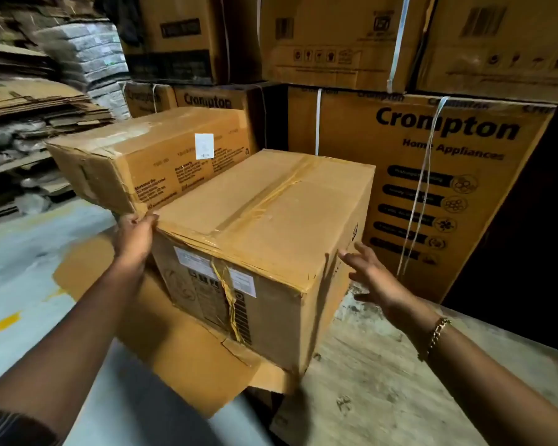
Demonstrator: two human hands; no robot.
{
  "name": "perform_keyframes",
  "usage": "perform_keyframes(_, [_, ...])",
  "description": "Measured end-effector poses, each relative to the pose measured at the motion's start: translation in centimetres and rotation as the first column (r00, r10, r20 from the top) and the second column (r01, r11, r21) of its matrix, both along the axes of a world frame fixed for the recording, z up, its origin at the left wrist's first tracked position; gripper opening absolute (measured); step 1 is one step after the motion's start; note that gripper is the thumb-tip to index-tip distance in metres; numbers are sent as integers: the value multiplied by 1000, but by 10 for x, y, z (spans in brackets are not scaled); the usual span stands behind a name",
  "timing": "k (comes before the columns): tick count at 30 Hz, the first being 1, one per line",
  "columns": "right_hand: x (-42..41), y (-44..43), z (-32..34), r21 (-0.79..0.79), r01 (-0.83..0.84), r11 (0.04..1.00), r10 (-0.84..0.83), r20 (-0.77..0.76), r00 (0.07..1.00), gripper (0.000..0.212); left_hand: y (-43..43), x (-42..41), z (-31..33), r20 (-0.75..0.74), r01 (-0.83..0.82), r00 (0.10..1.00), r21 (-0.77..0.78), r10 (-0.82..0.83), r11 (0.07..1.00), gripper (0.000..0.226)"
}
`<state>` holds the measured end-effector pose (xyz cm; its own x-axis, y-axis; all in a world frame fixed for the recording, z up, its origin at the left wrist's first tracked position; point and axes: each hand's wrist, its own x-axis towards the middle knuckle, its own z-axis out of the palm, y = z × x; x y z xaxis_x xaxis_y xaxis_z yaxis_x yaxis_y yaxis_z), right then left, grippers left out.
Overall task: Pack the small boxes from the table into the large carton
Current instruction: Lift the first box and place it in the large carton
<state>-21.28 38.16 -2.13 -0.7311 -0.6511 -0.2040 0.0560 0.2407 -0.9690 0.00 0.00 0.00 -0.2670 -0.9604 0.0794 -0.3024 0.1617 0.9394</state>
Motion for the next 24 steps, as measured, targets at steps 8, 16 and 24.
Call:
perform_keyframes(8, [9,-51,-19,39,23,999,-29,150,988,97,-13,-4,-8,-159,174,977,225,-140,959,27])
perform_keyframes(16, [-1,-23,-20,12,180,984,-179,185,966,62,-24,-11,-13,-90,304,953,217,-291,928,71])
perform_keyframes(24, [0,21,-44,-106,242,965,-209,250,945,55,17,-25,-11,-167,410,912,298,-375,862,55])
